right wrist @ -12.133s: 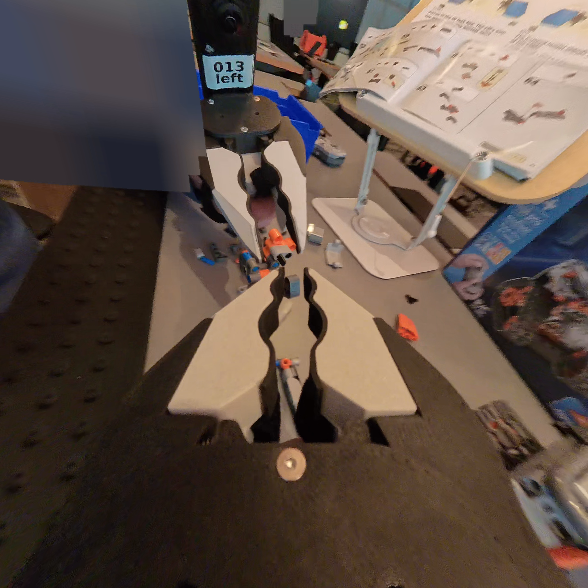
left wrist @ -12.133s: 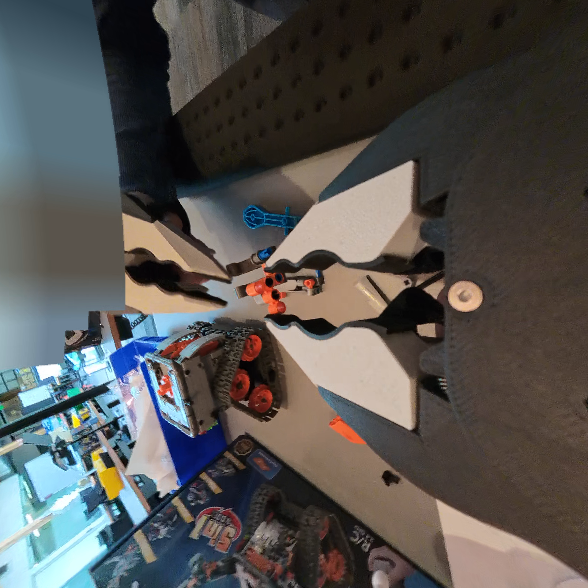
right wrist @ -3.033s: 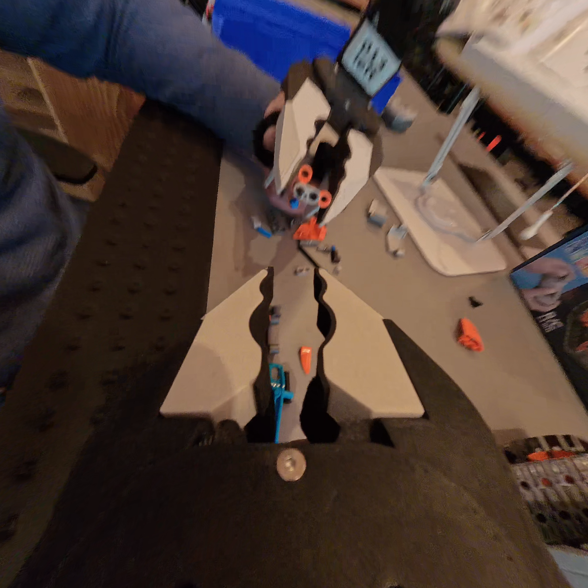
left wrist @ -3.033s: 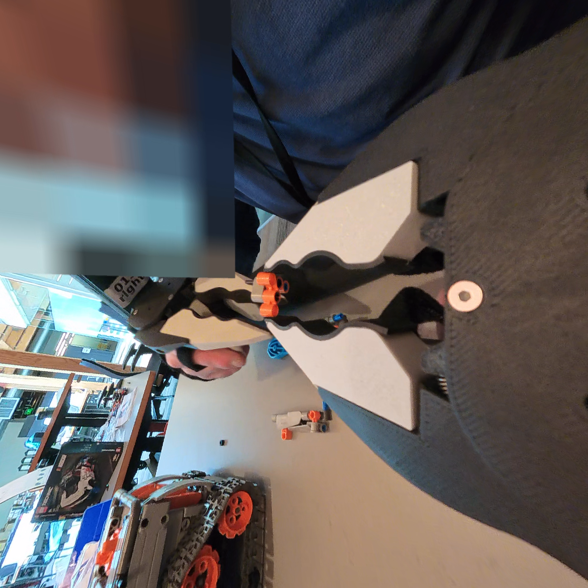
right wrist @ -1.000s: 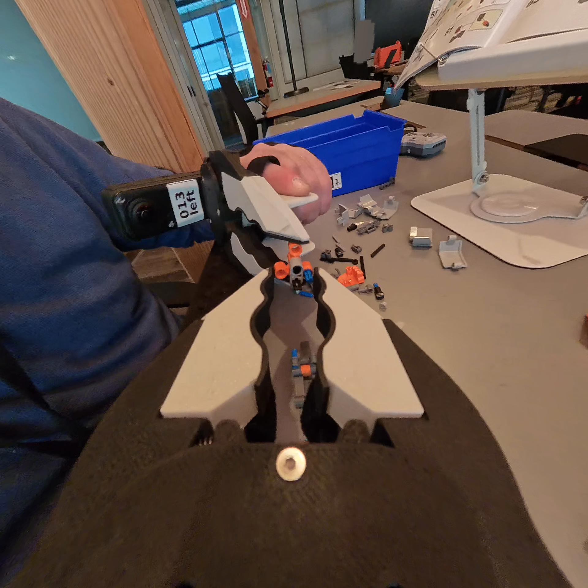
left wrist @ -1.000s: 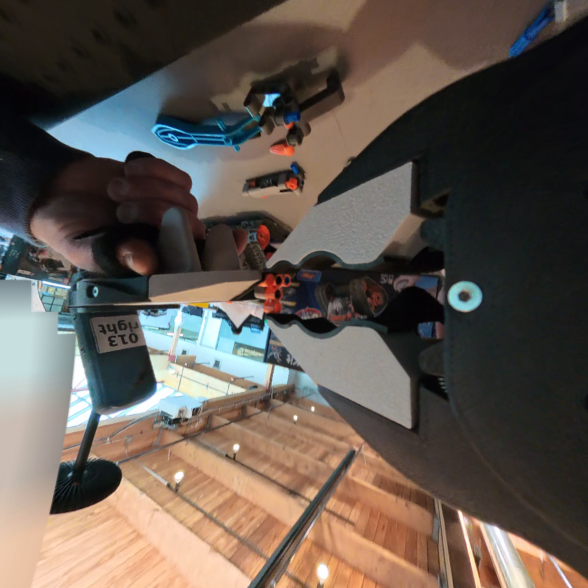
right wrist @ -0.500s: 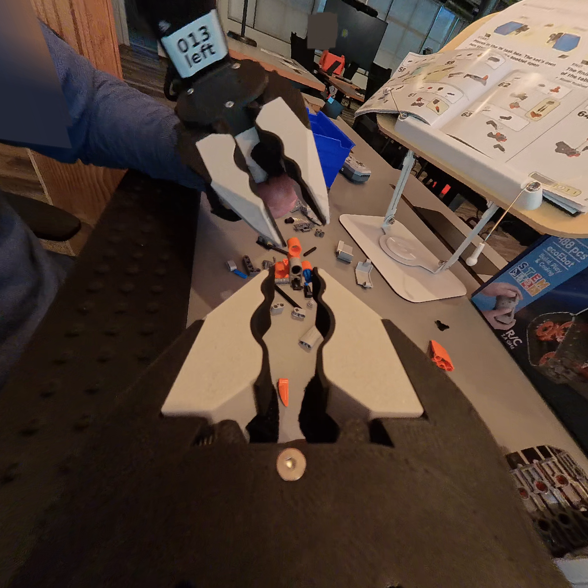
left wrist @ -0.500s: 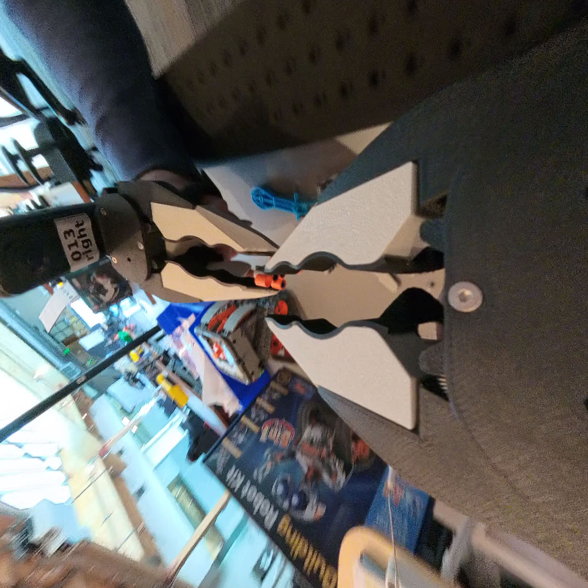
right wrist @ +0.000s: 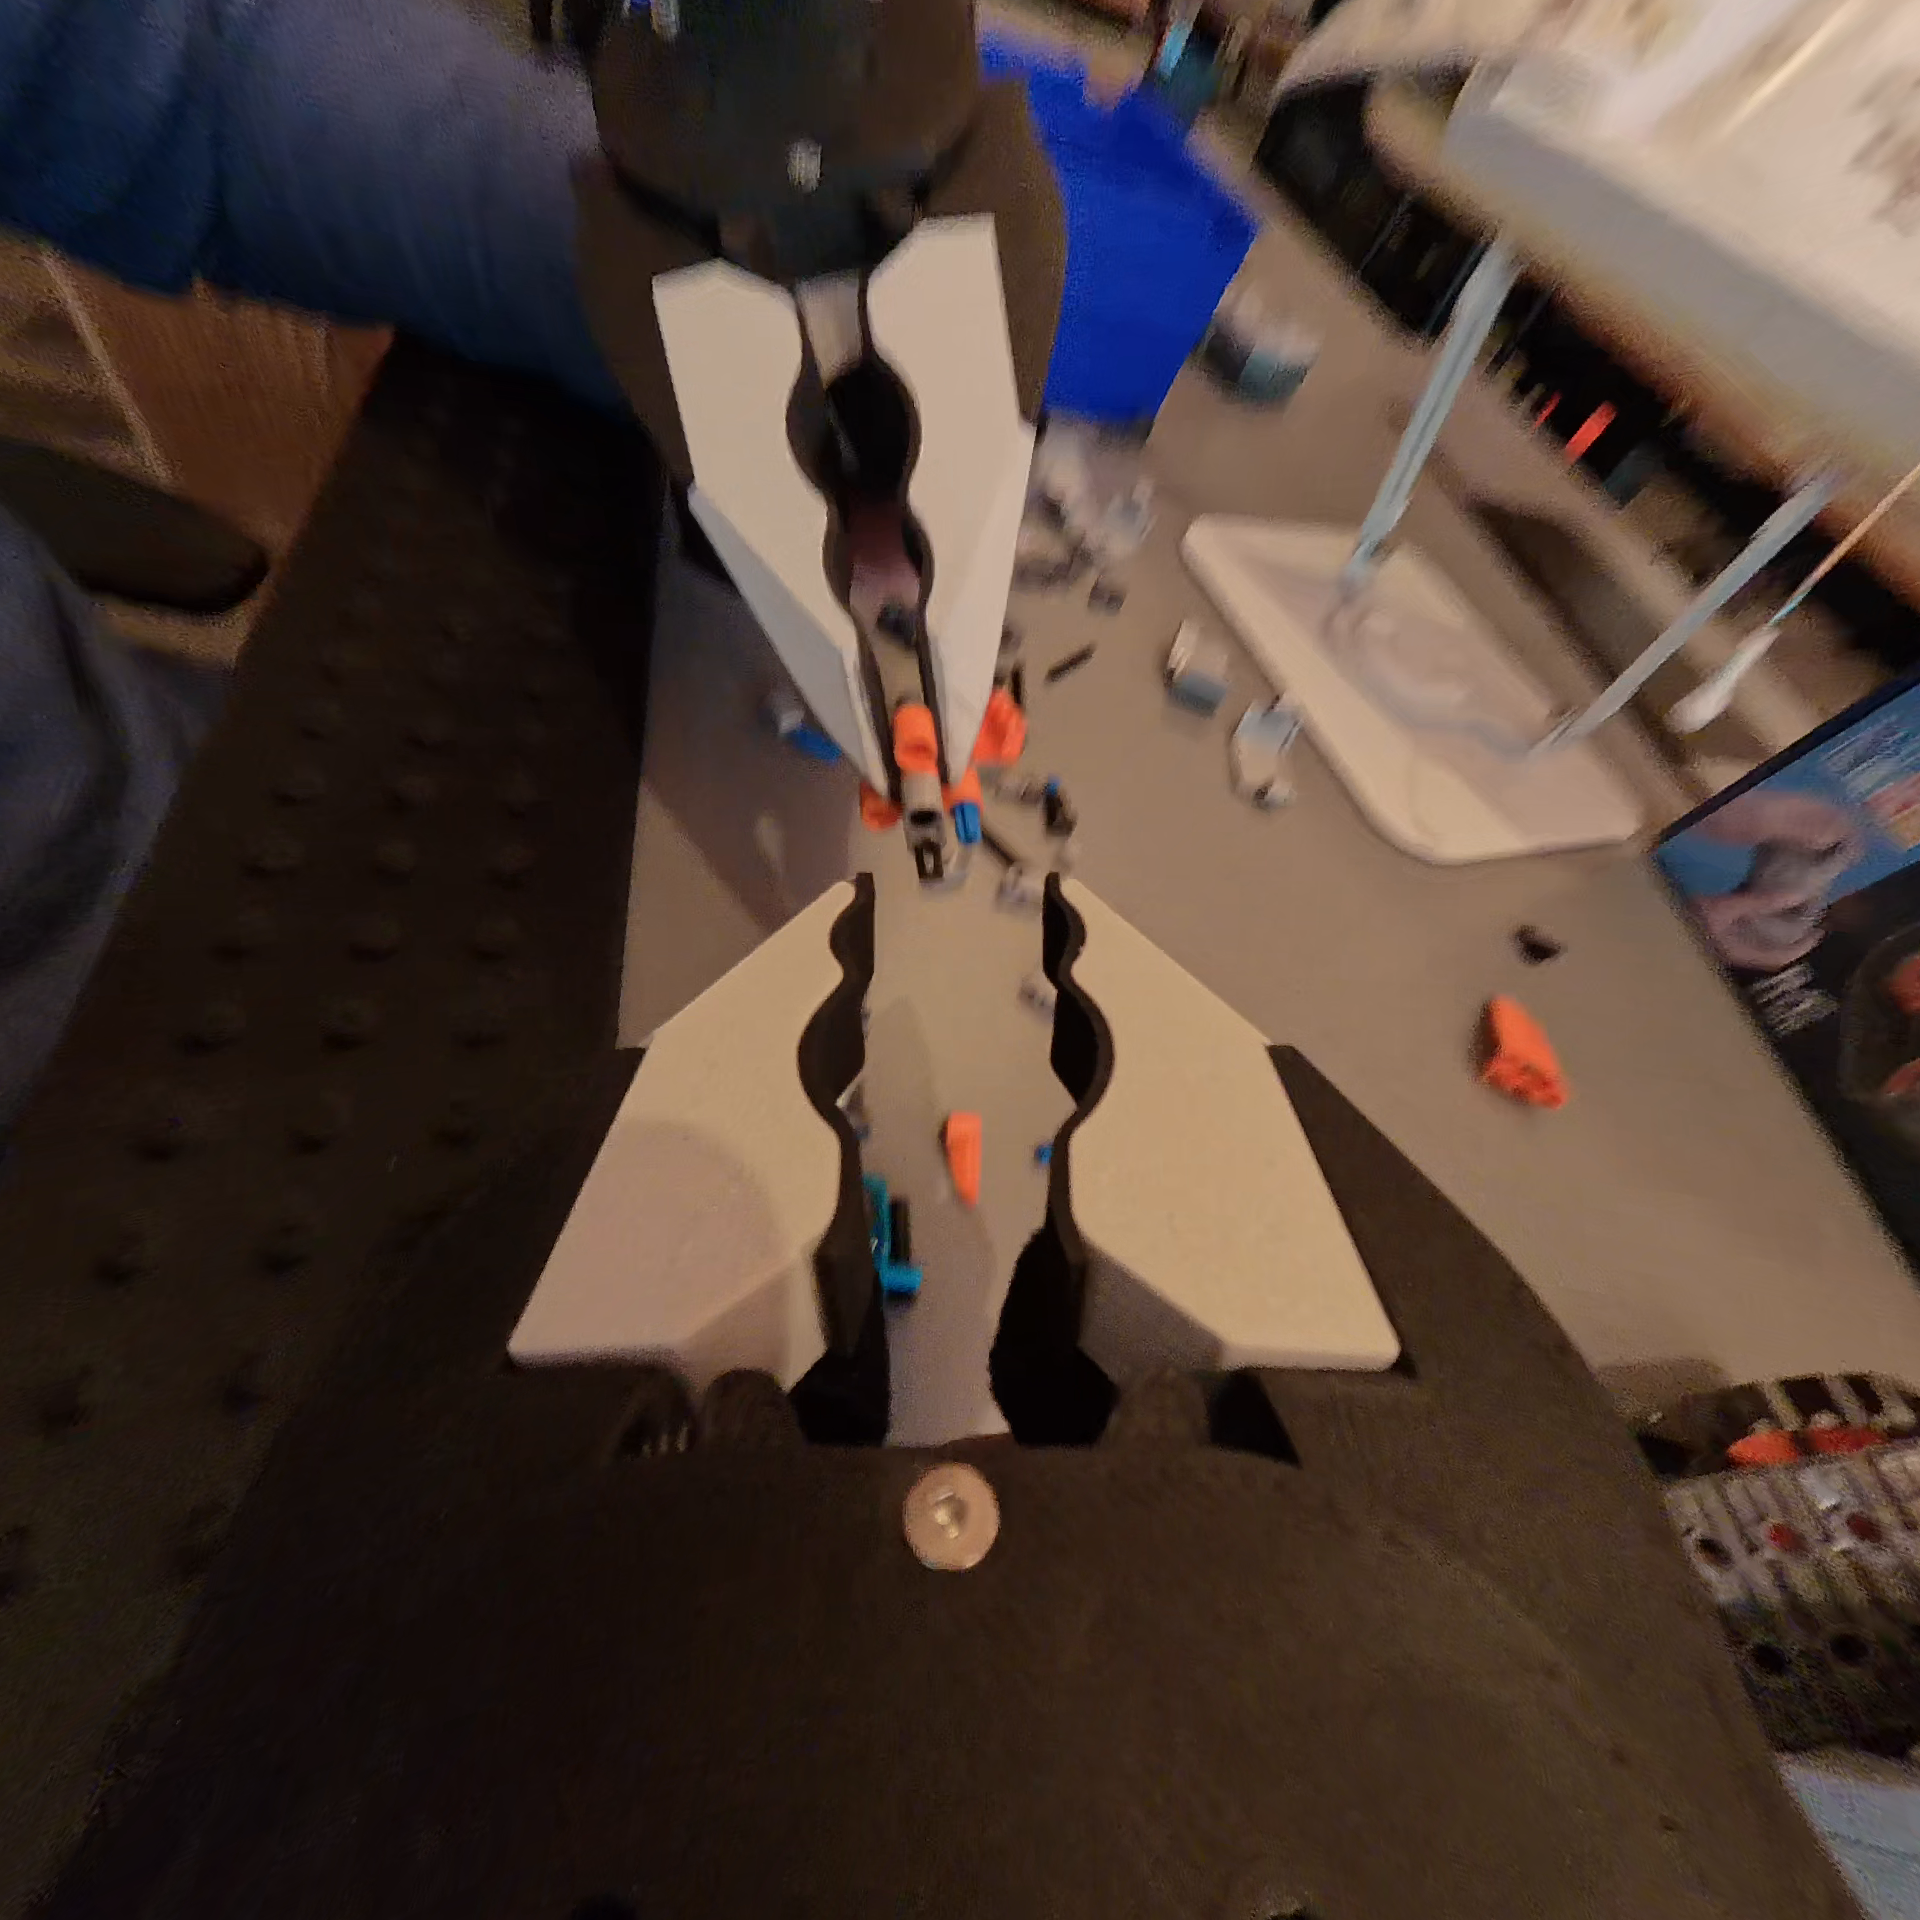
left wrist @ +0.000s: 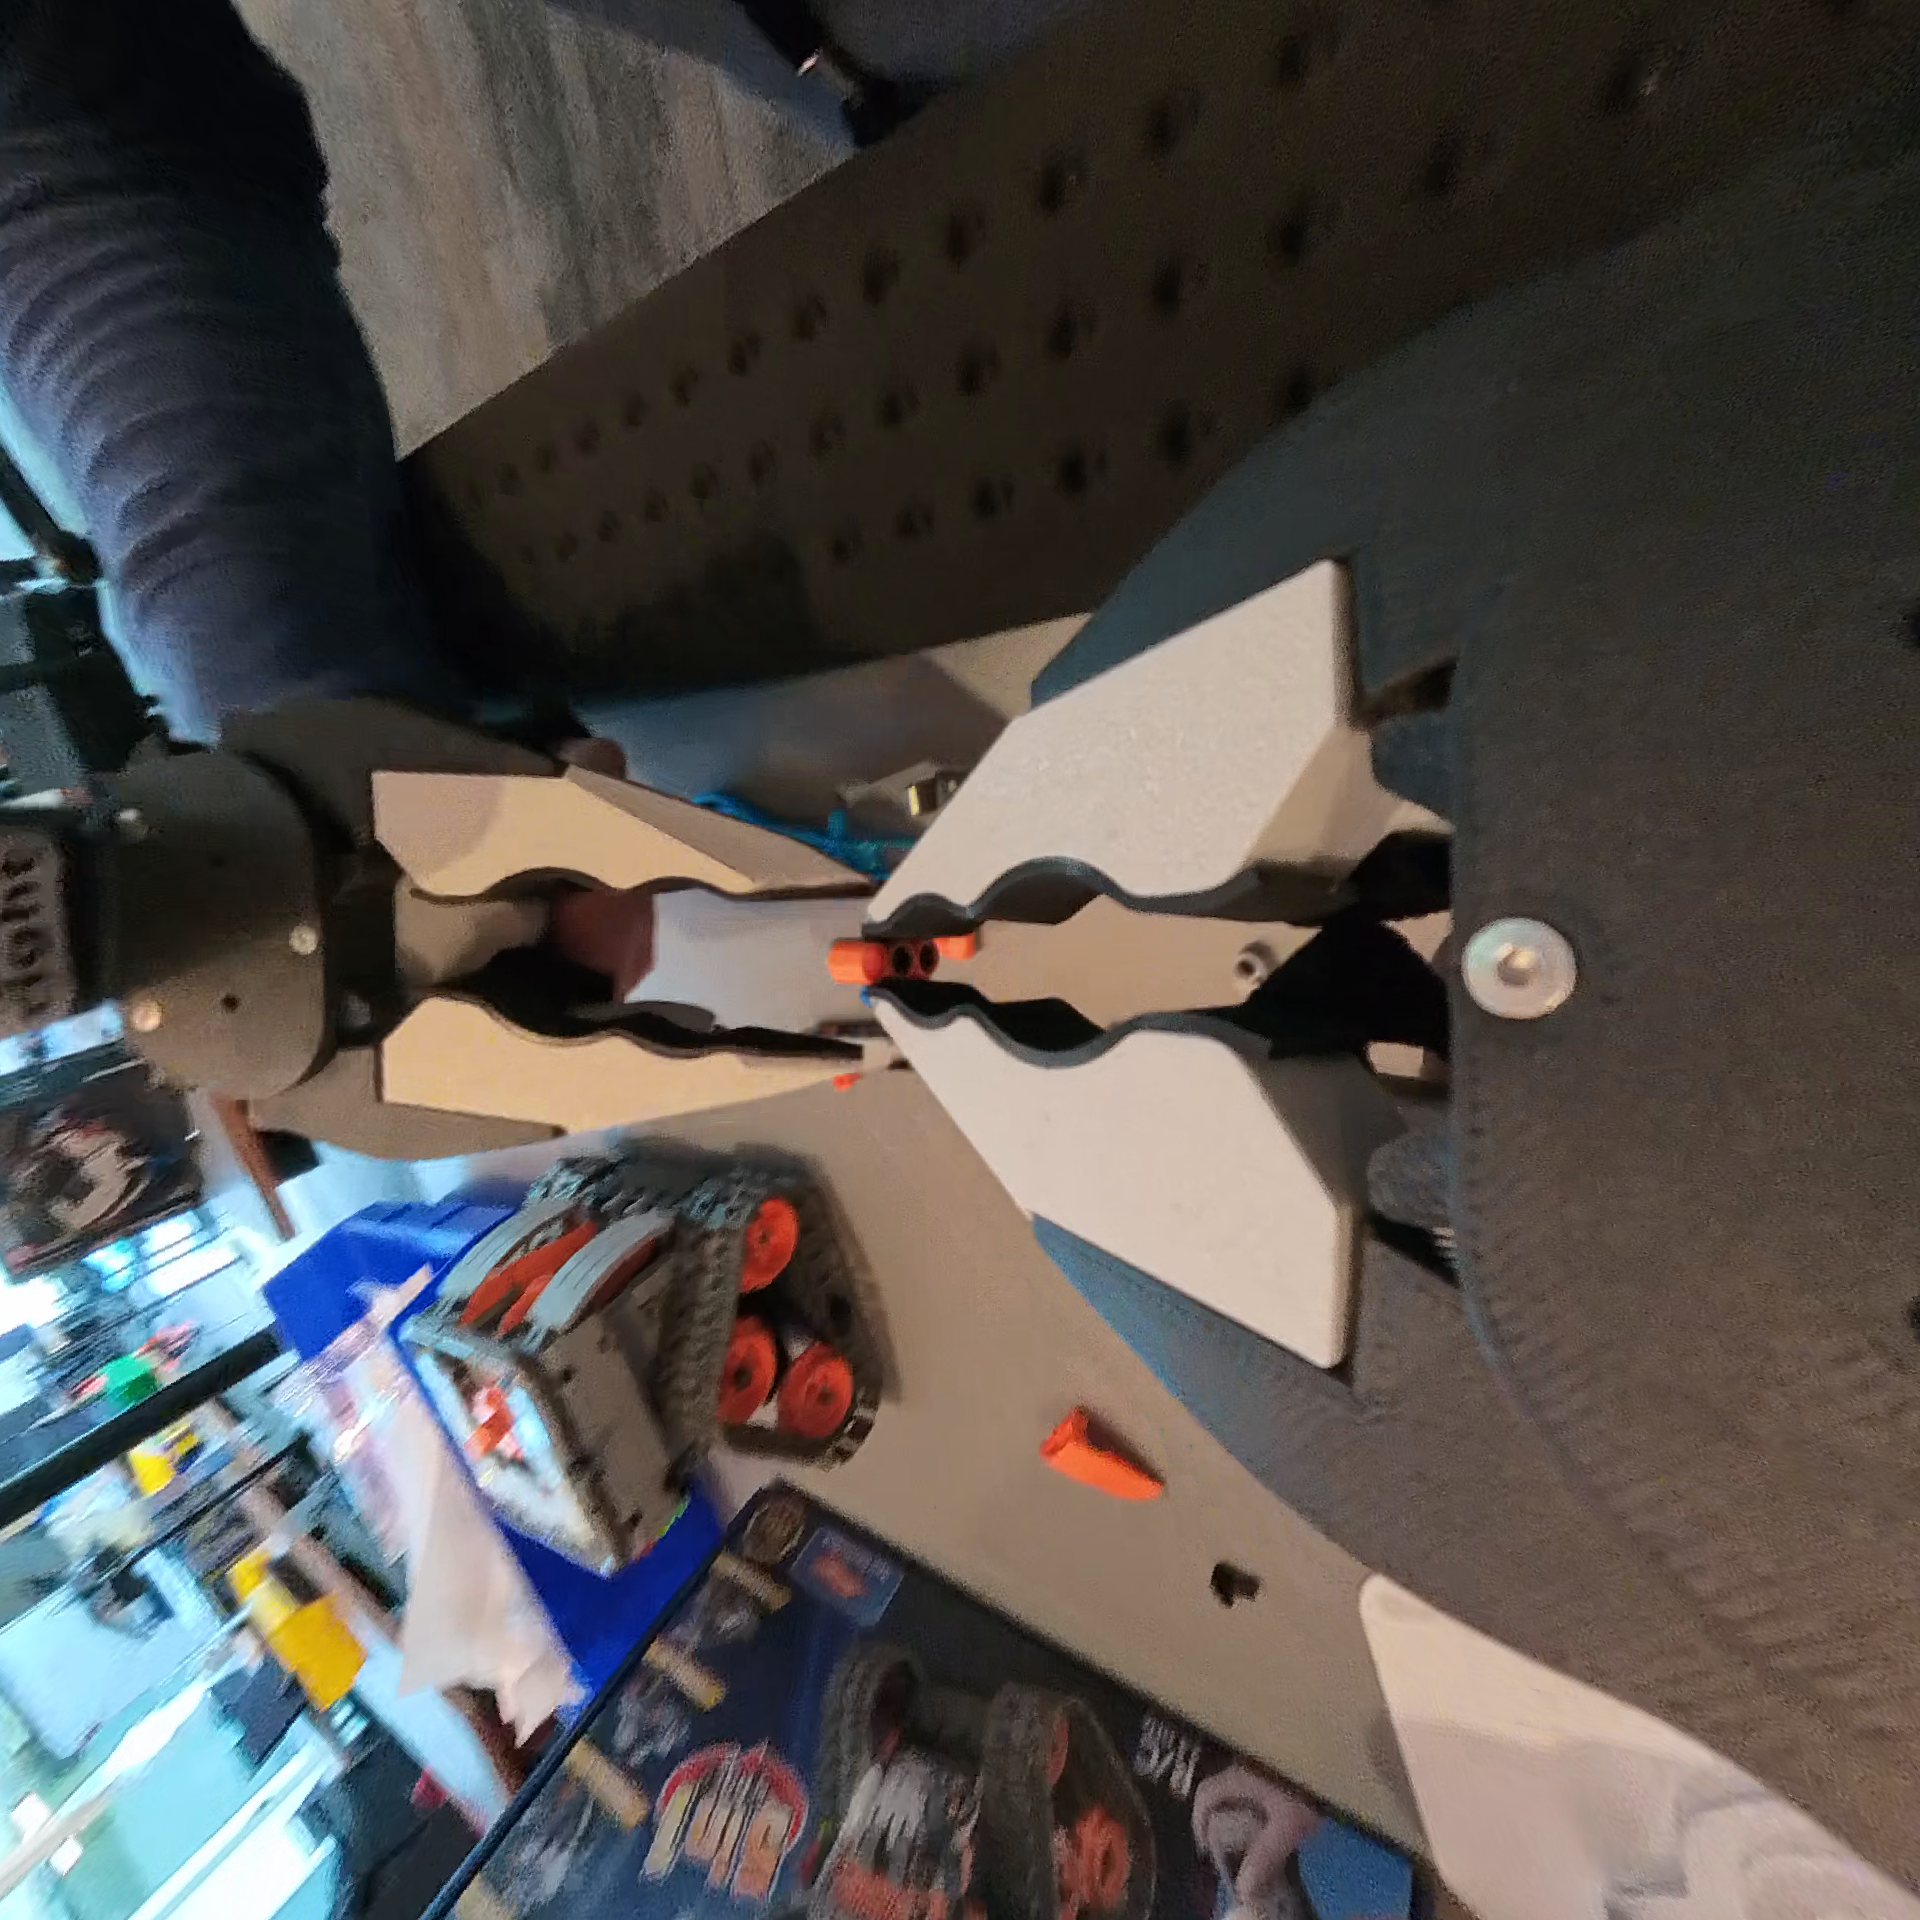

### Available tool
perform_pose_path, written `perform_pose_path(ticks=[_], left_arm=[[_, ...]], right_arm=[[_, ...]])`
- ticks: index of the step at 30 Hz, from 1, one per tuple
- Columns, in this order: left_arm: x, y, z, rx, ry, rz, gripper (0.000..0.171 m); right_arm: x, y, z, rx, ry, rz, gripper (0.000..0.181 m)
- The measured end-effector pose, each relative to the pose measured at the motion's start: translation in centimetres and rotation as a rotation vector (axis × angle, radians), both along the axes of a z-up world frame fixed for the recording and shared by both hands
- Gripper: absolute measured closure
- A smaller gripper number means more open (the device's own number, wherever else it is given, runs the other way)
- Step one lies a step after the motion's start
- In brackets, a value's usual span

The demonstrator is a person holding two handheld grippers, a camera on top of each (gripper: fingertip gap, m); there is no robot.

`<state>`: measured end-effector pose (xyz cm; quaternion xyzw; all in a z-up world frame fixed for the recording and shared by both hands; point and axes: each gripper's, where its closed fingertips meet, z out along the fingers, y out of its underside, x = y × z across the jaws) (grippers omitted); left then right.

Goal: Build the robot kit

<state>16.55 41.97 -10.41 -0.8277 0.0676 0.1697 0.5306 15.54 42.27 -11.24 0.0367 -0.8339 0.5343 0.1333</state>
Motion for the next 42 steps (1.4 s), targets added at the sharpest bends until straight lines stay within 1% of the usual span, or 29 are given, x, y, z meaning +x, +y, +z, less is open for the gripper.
perform_pose_path(ticks=[1,3,5,7,9,11,13,15,20,26,30,33,36,42], left_arm=[[0.2,-0.1,-0.6,-0.017,-0.014,-0.001,0.166],[0.9,-0.3,-1.9,-0.070,-0.056,-0.022,0.166],[1.1,-0.3,-2.7,-0.092,-0.067,-0.024,0.166],[1.1,-0.3,-3.4,-0.115,-0.081,-0.028,0.166],[1.2,-0.3,-4.1,-0.138,-0.101,-0.034,0.166],[1.1,-0.3,-4.6,-0.146,-0.109,-0.033,0.166],[0.9,-0.3,-4.9,-0.152,-0.116,-0.030,0.166],[0.8,-0.4,-4.9,-0.143,-0.137,-0.029,0.166],[0.3,-0.5,-4.8,-0.127,-0.129,-0.013,0.166],[0.4,-0.5,-4.9,-0.109,-0.181,-0.009,0.166],[0.7,-0.5,-4.8,-0.087,-0.271,-0.012,0.166],[0.7,-0.6,-4.9,-0.082,-0.309,-0.003,0.166],[0.4,-0.7,-5.1,-0.092,-0.304,0.018,0.167],[0.4,-0.6,-5.3,-0.099,-0.321,0.019,0.166]], right_arm=[[0.2,0.4,-1.2,0.058,-0.028,0.010,0.147],[1.0,0.7,-3.1,0.144,-0.075,0.047,0.147],[1.3,0.7,-4.7,0.223,-0.081,0.063,0.147],[1.5,0.6,-5.8,0.271,-0.088,0.078,0.149],[1.6,0.4,-6.2,0.289,-0.077,0.080,0.151],[1.5,0.2,-6.3,0.285,-0.075,0.081,0.159],[1.6,0.0,-6.3,0.280,-0.071,0.083,0.159],[1.5,0.0,-6.3,0.280,-0.073,0.085,0.158],[1.5,-0.1,-6.3,0.274,-0.067,0.087,0.160],[1.4,-0.2,-6.3,0.269,-0.078,0.081,0.160],[1.4,-0.2,-6.3,0.269,-0.071,0.080,0.160],[1.3,-0.2,-6.3,0.267,-0.069,0.074,0.160],[1.3,-0.2,-6.3,0.266,-0.067,0.074,0.160],[1.3,-0.3,-6.3,0.266,-0.061,0.075,0.160]])
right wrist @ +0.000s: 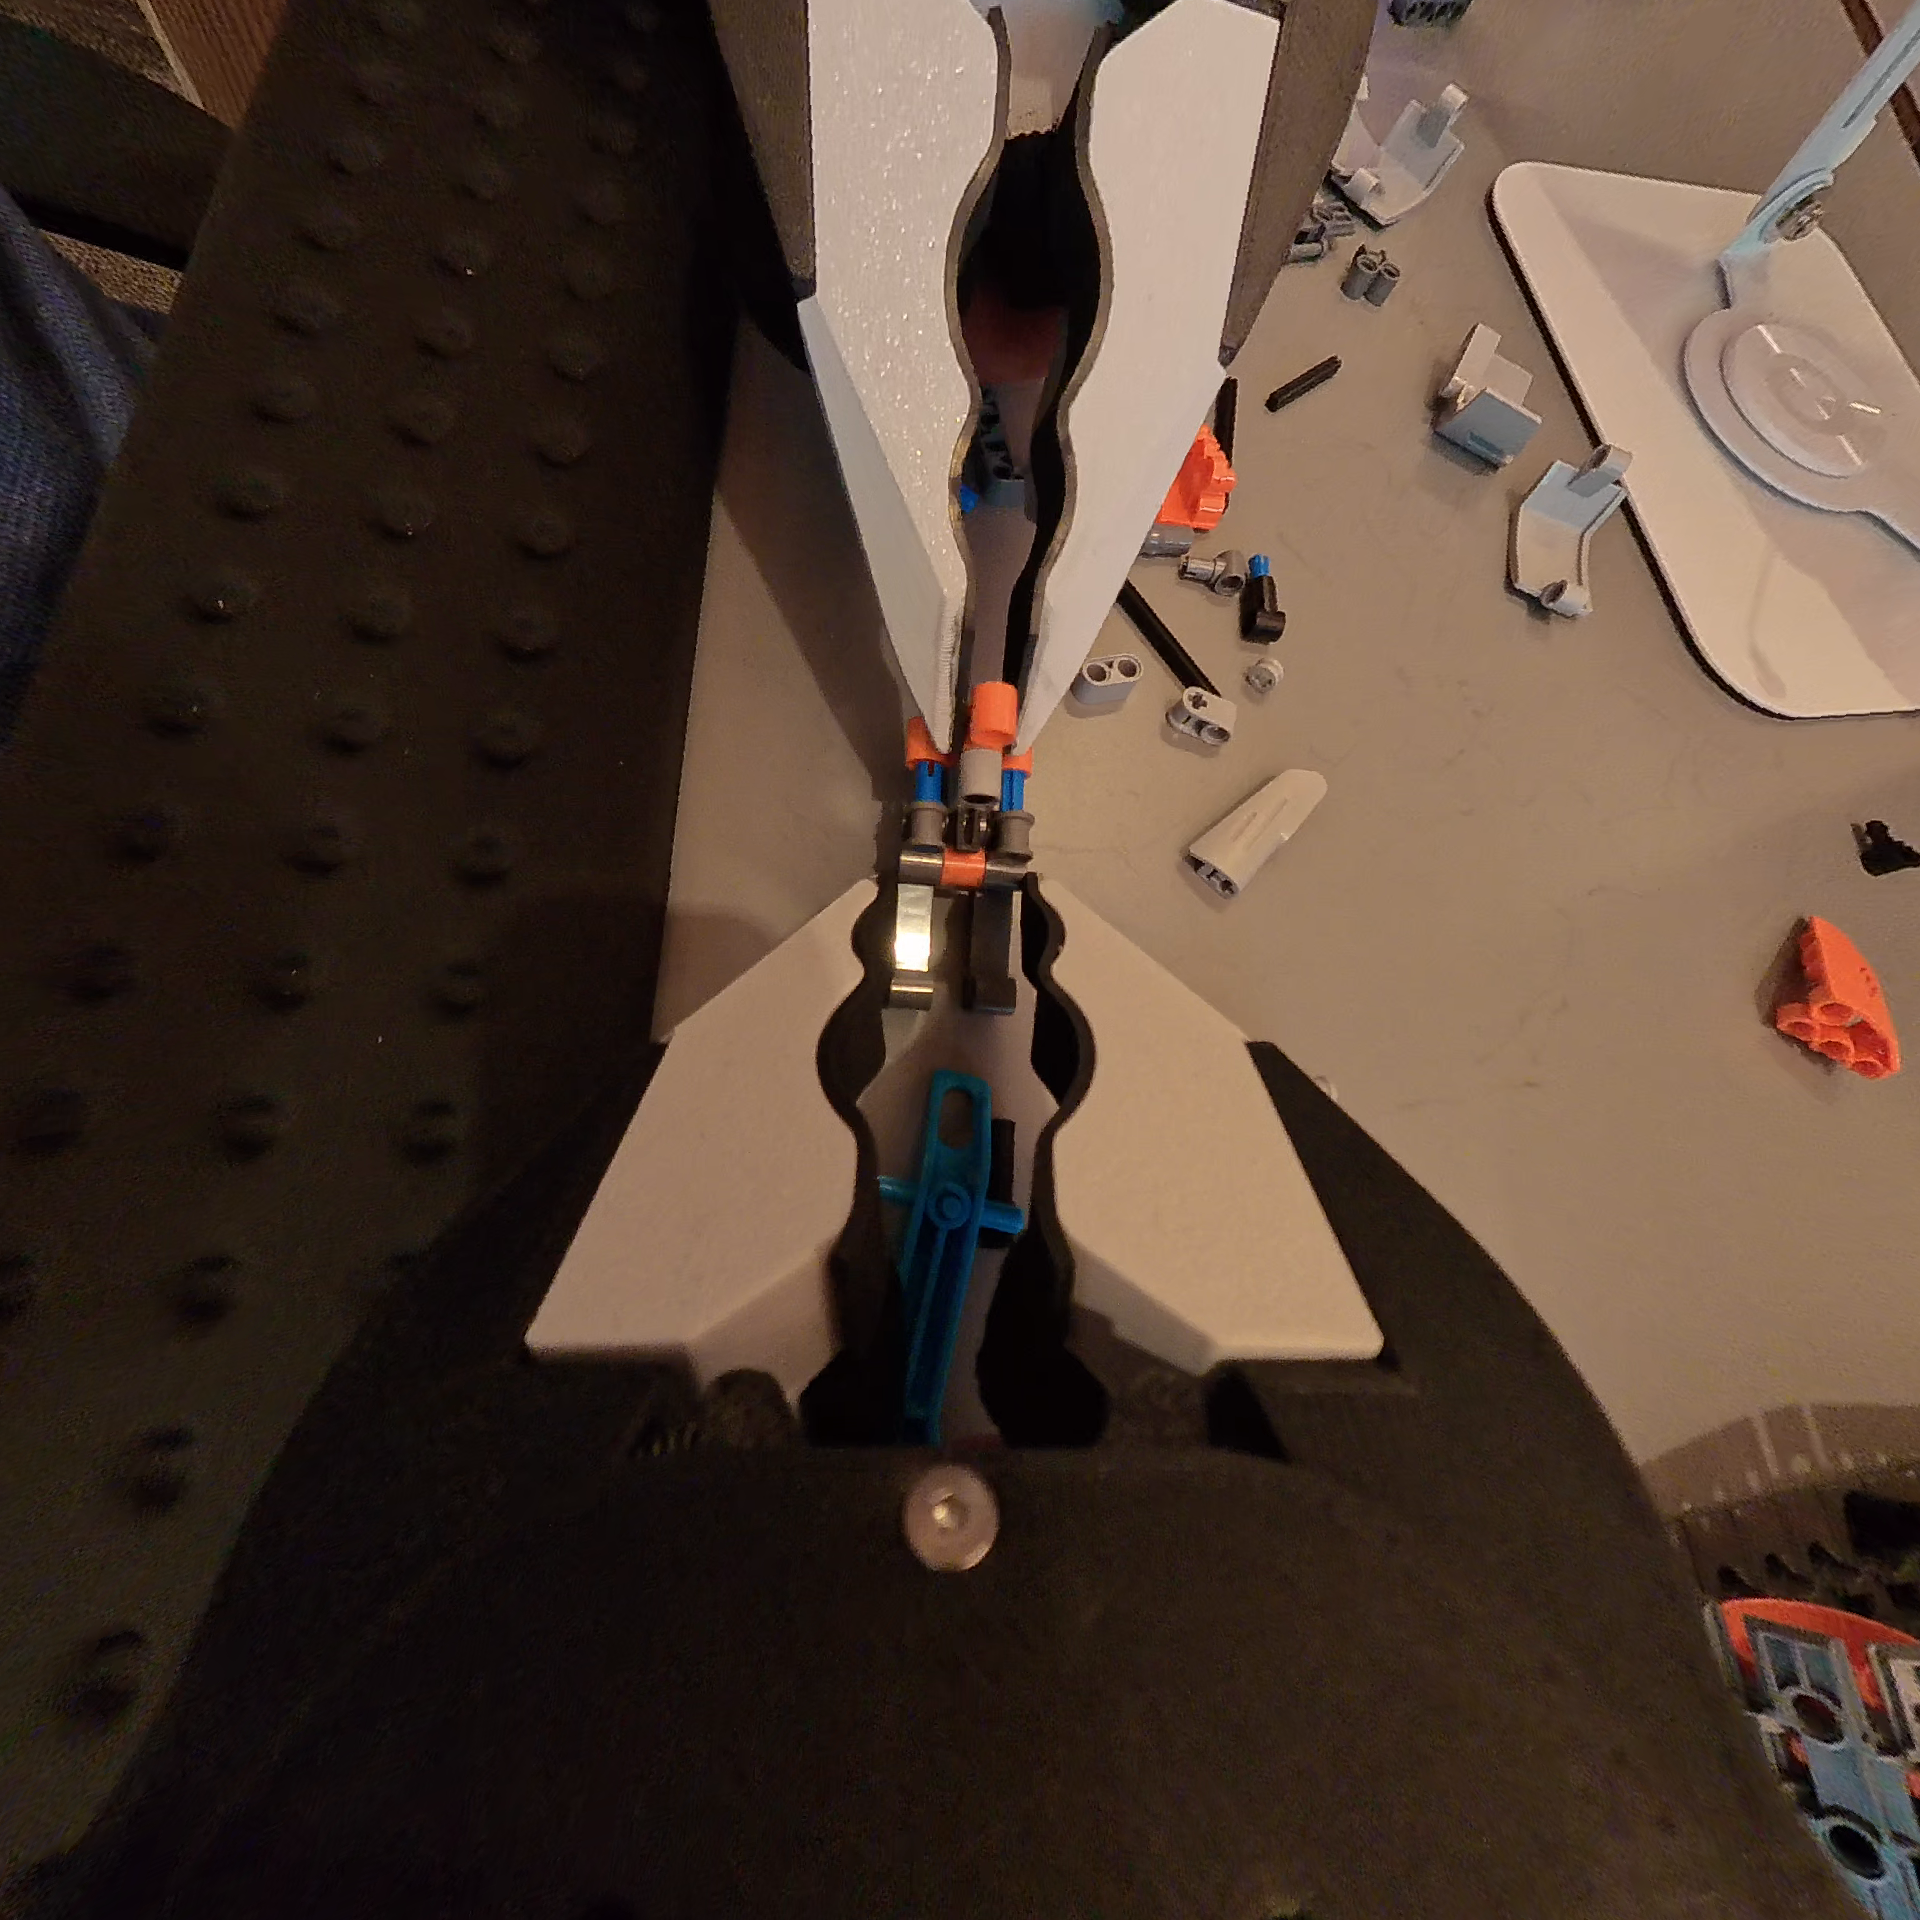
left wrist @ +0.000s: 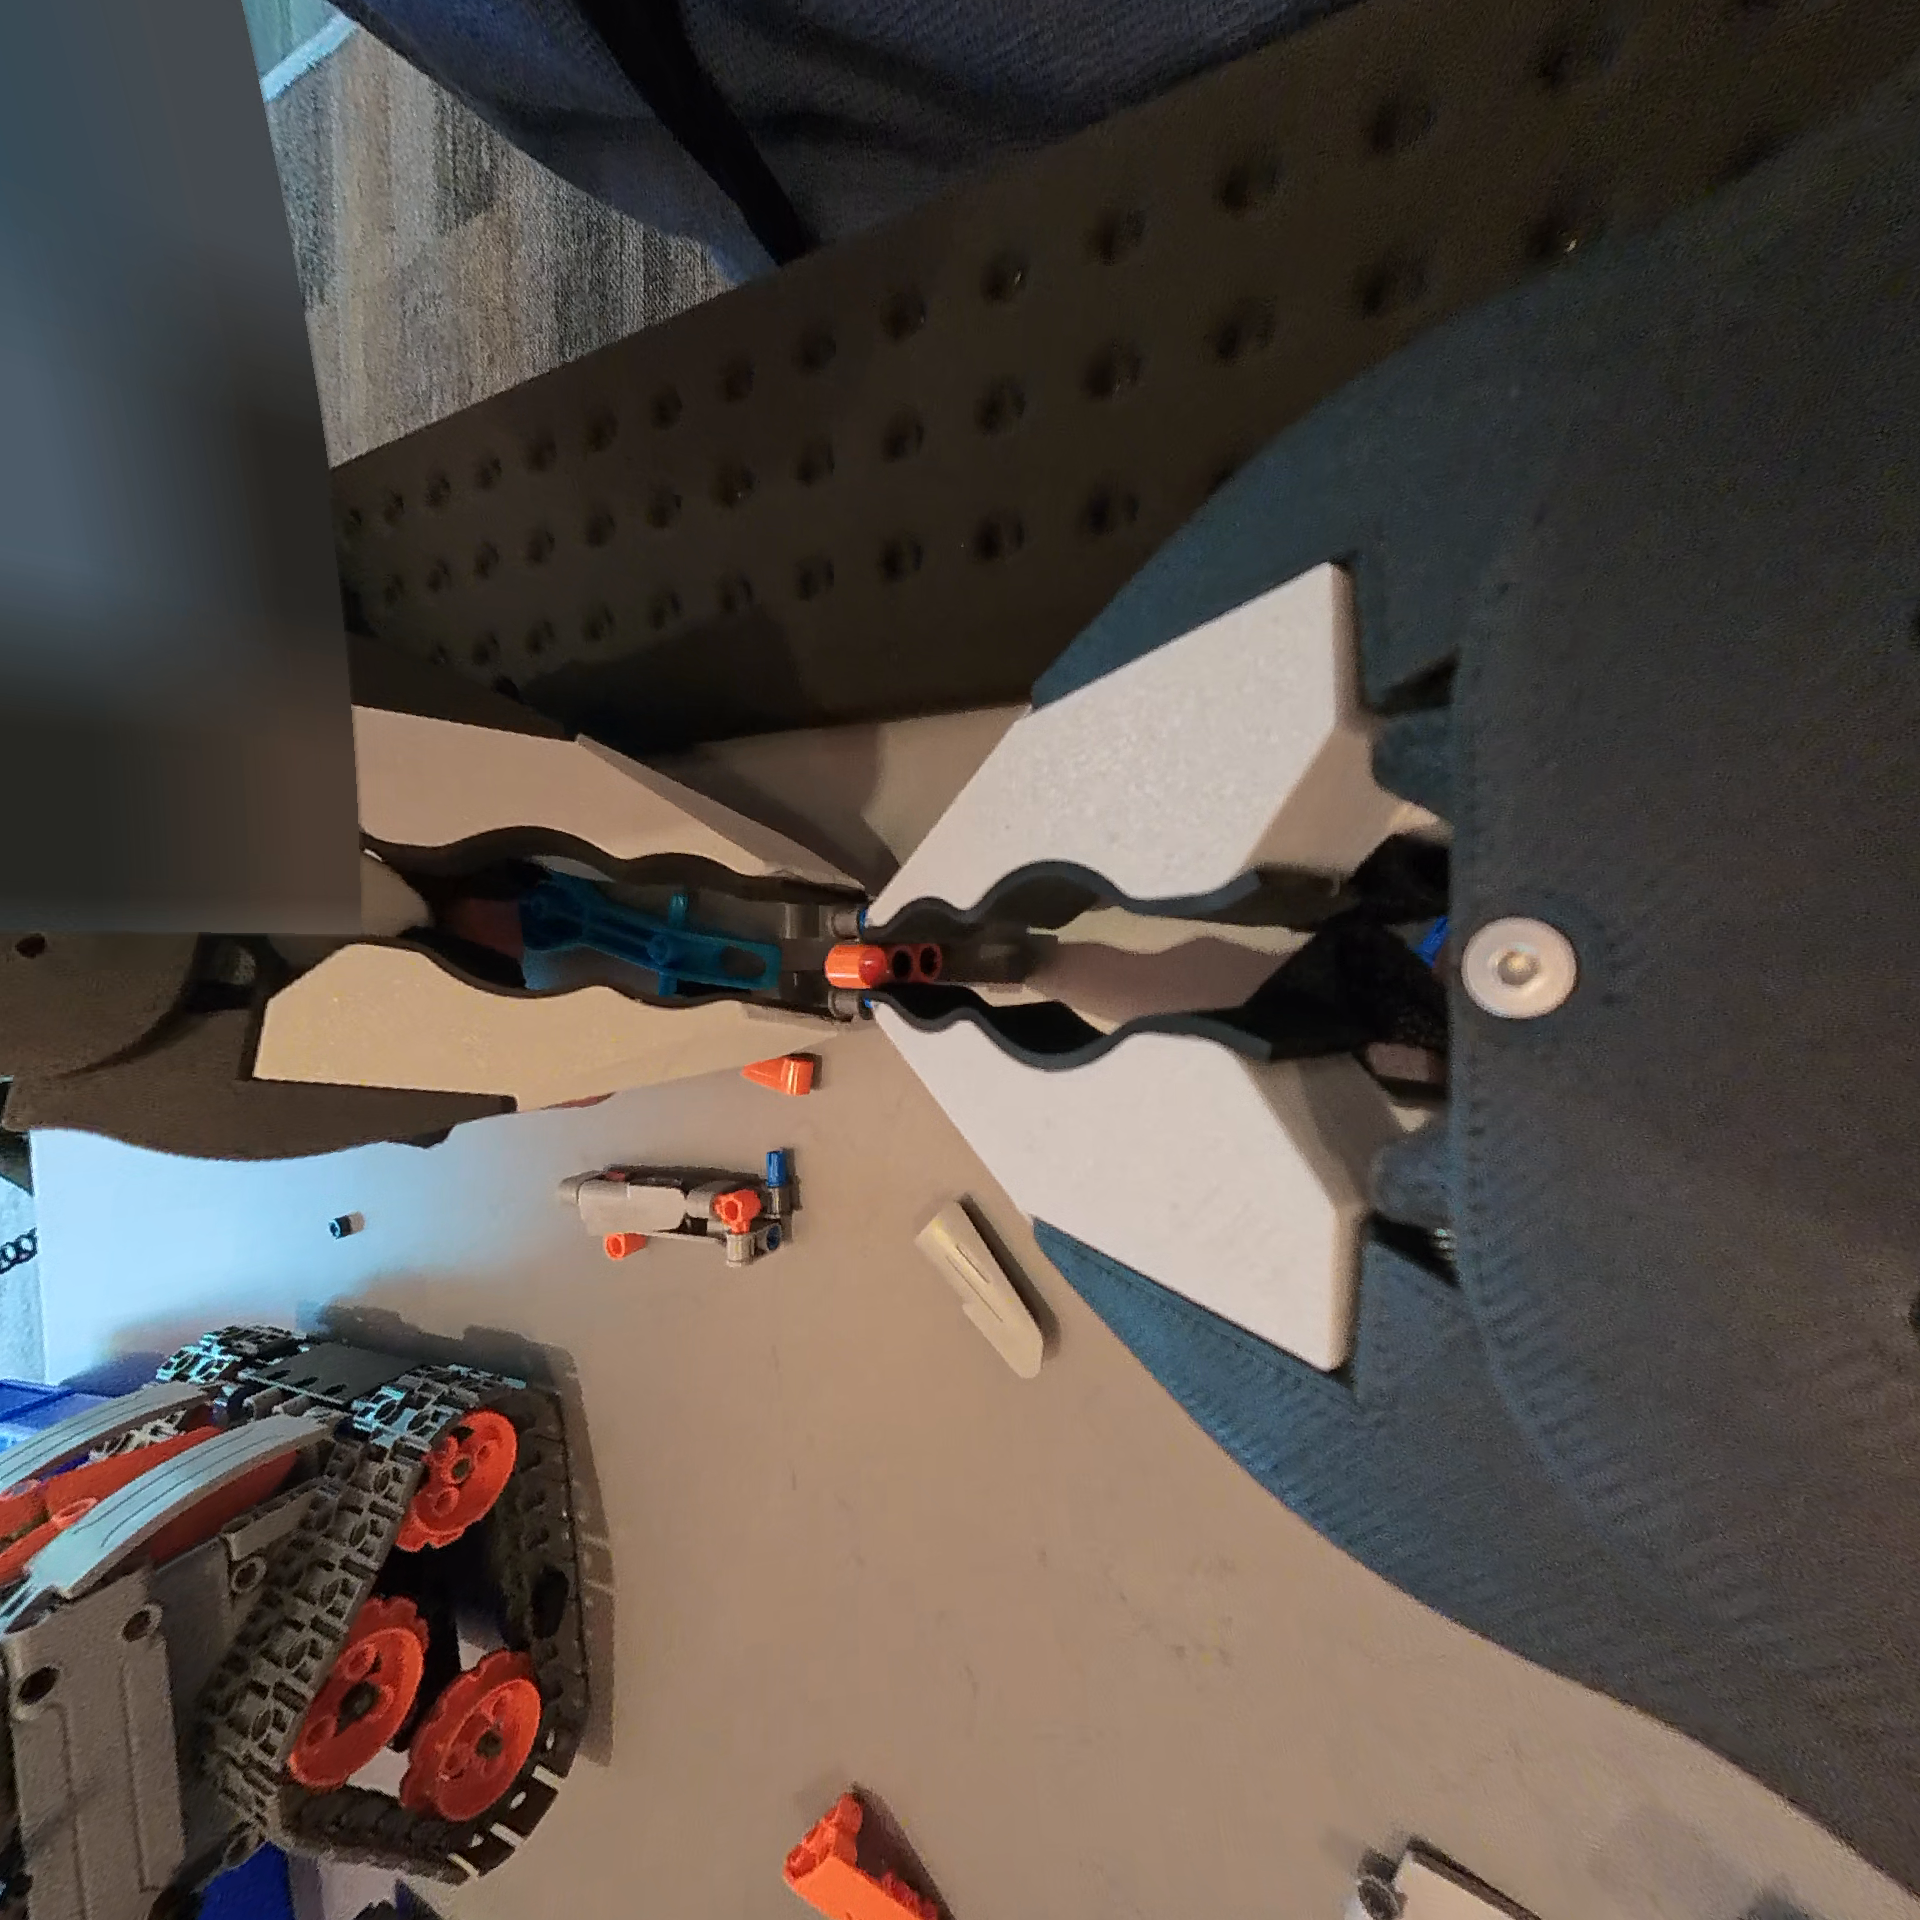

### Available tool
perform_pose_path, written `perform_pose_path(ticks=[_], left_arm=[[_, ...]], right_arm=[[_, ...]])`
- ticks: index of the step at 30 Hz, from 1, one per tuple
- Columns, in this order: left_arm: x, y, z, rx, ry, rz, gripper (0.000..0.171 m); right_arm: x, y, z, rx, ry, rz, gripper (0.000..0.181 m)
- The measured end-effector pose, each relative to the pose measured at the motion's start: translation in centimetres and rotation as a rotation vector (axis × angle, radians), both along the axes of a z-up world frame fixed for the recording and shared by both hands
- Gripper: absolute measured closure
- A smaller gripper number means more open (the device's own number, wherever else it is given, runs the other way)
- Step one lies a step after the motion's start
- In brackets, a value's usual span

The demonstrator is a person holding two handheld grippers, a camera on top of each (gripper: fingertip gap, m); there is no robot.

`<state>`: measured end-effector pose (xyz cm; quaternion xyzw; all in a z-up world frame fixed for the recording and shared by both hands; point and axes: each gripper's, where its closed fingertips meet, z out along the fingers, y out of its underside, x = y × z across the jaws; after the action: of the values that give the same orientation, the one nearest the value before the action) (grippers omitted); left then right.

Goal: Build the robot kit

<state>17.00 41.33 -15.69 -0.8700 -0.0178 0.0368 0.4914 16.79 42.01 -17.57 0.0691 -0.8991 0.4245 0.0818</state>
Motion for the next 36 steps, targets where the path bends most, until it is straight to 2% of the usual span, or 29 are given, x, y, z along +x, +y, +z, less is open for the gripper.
perform_pose_path(ticks=[6,16,30,36], left_arm=[[-0.12,0.04,0.00,0.014,-0.008,0.011,0.167],[0.12,0.14,0.09,0.020,0.083,-0.009,0.166],[0.05,-0.05,-0.27,-0.004,0.056,-0.006,0.166],[0.31,-0.48,-0.70,-0.041,0.067,-0.001,0.157]], right_arm=[[-0.07,-0.06,-0.02,0.001,0.010,-0.004,0.160],[0.07,-0.22,-0.10,0.007,0.018,0.011,0.161],[0.09,-0.31,-0.40,0.015,0.028,0.026,0.161],[0.13,-0.34,-0.41,0.019,0.033,0.032,0.161]])
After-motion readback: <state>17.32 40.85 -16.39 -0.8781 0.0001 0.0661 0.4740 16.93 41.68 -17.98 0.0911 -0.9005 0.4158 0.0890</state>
